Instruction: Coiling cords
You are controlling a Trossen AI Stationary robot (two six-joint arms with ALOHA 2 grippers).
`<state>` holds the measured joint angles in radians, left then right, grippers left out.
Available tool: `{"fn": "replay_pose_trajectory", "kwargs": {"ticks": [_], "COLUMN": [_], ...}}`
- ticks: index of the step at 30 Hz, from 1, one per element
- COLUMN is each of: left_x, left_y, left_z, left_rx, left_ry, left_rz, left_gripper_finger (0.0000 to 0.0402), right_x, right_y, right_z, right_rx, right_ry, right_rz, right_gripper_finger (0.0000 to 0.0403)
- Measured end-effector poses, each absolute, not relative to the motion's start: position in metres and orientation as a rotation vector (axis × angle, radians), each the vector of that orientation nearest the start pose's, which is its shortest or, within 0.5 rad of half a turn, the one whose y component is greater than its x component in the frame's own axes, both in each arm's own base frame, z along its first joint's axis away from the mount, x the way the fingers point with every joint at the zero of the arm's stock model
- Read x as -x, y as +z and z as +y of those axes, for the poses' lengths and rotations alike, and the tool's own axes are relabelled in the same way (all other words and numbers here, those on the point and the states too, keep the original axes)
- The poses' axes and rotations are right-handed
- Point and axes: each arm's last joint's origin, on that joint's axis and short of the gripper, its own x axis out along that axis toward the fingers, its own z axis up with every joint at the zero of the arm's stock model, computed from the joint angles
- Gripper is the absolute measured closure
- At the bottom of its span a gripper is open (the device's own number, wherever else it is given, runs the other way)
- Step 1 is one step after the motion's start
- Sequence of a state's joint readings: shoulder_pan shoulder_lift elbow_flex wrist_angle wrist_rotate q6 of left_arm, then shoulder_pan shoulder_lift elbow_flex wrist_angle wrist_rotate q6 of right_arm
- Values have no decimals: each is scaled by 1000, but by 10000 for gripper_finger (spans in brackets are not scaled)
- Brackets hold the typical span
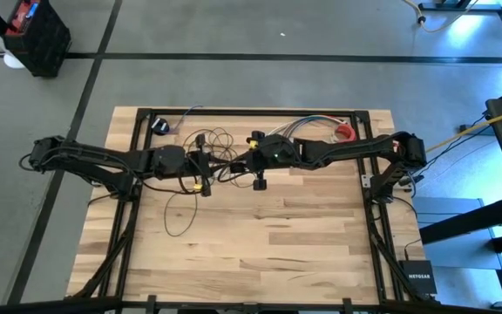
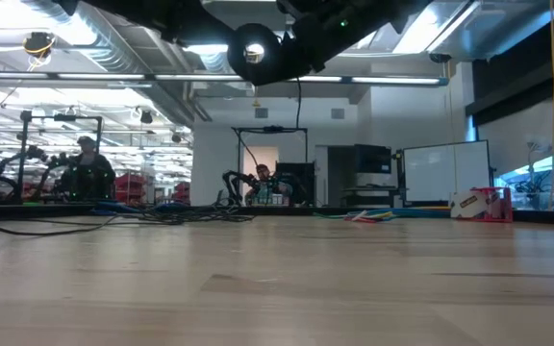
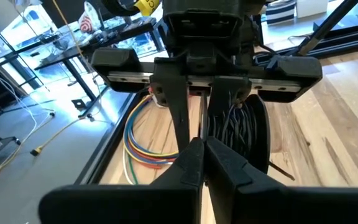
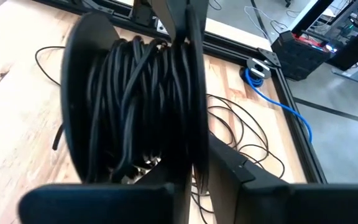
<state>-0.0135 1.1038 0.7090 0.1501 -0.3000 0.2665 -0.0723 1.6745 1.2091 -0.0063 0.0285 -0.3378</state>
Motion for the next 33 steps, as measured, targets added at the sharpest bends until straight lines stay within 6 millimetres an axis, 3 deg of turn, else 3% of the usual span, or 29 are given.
{"fn": "replay_pose_trajectory", "kwargs": {"ticks": [21, 24, 29, 33], "left_x": [-244, -244, -243, -244], "left_y": [278, 280, 282, 281], "left_z": [5, 5, 5, 5], "left_rx": [-290, -291, -288, -290], "left_ry": [254, 263, 263, 258], "left_rz": [265, 250, 242, 251], "left_gripper_finger": [397, 397, 397, 397], "right_x": [-377, -381, -384, -383], "right_y": [264, 268, 269, 266], "right_z": [-28, -28, -28, -28], "right_rx": [322, 319, 142, 124], "right_ry": [-21, -19, -54, -56], "right_rz": [509, 441, 402, 434], "right_gripper_finger": [357, 356, 356, 356]}}
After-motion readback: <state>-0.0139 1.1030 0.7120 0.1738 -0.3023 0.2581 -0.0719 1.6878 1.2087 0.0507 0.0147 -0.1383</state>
